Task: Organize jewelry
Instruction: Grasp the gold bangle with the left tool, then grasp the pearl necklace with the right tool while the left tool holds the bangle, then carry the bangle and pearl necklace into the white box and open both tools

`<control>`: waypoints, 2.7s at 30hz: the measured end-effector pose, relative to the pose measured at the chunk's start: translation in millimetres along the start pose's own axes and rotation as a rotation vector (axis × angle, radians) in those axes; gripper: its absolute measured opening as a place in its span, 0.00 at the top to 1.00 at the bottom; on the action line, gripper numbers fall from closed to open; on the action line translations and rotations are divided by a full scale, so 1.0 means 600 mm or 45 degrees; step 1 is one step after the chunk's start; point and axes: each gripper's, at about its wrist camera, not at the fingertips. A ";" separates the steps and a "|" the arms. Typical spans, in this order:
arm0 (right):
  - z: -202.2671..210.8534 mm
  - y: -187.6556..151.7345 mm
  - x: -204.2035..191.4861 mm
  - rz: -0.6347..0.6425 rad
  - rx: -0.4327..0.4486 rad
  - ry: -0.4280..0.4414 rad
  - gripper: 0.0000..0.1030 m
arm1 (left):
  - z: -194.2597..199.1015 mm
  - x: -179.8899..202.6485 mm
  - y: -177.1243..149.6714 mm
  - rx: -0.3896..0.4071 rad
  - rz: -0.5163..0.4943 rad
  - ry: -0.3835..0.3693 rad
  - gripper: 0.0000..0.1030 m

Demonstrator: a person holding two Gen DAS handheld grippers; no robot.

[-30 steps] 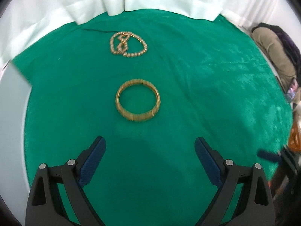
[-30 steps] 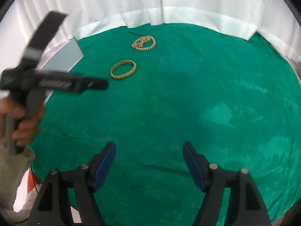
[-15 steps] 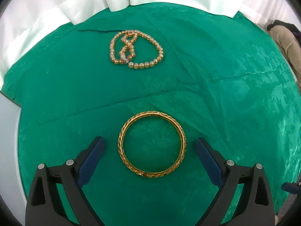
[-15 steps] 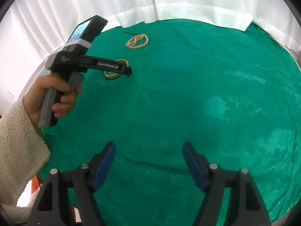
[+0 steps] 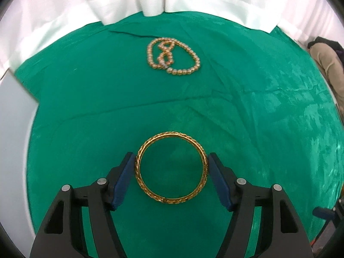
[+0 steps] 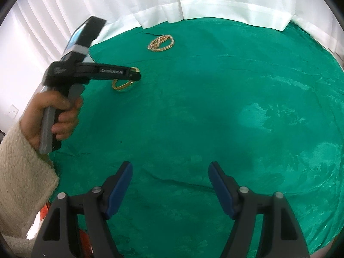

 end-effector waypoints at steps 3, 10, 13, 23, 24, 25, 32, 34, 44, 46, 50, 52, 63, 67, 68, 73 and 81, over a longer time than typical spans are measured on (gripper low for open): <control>-0.002 -0.002 -0.005 -0.008 -0.005 0.016 0.28 | 0.013 -0.013 -0.015 0.010 0.017 0.007 0.32; -0.012 0.005 -0.014 -0.004 -0.029 0.031 0.28 | 0.035 -0.046 -0.047 0.038 0.055 0.059 0.32; -0.019 0.014 -0.019 0.005 -0.059 0.033 0.28 | 0.043 -0.065 -0.060 0.049 0.077 0.076 0.32; -0.011 0.164 -0.044 0.118 -0.112 0.154 0.27 | 0.082 -0.122 -0.107 0.077 0.191 0.097 0.32; -0.011 0.191 -0.039 0.107 -0.084 0.166 0.27 | 0.084 -0.129 -0.111 0.076 0.205 0.096 0.32; -0.017 0.226 -0.029 0.089 -0.049 0.160 0.27 | 0.085 -0.136 -0.115 0.073 0.220 0.097 0.32; -0.185 0.439 0.040 -0.011 -0.048 -0.007 0.24 | 0.079 -0.168 -0.145 0.038 0.288 0.089 0.32; -0.244 0.473 0.034 -0.008 -0.069 -0.029 0.24 | 0.078 -0.172 -0.152 0.028 0.299 0.082 0.32; -0.371 0.500 -0.033 0.091 -0.080 -0.214 0.50 | 0.064 -0.171 -0.160 0.000 0.282 0.062 0.32; -0.371 0.494 -0.044 0.137 -0.106 -0.195 0.87 | 0.062 -0.169 -0.162 0.007 0.304 0.050 0.32; -0.346 0.467 -0.045 0.135 -0.152 -0.111 0.92 | 0.070 -0.170 -0.168 0.019 0.299 0.042 0.32; -0.322 0.444 -0.043 0.129 -0.168 -0.045 0.92 | 0.073 -0.170 -0.170 0.022 0.299 0.040 0.32; -0.147 0.343 -0.050 0.086 -0.114 0.221 0.92 | 0.098 -0.165 -0.183 0.045 0.299 0.025 0.32; -0.123 0.301 -0.070 0.111 -0.111 0.235 0.92 | 0.114 -0.154 -0.188 0.057 0.279 0.012 0.32; -0.123 0.293 -0.074 0.113 -0.117 0.238 0.92 | 0.116 -0.151 -0.189 0.056 0.275 0.007 0.32; -0.098 0.258 -0.091 0.157 -0.171 0.247 0.92 | 0.144 -0.141 -0.190 0.069 0.258 -0.022 0.32; -0.051 0.255 -0.146 0.267 -0.167 0.251 0.92 | 0.224 -0.151 -0.188 0.133 0.270 -0.060 0.32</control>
Point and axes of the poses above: each gripper's, at about its wrist camera, not at the fingertips, and z roughly against the way its jaws point, x to its right, y to its top, and after that the axes turned 13 degrees about y, right-handed
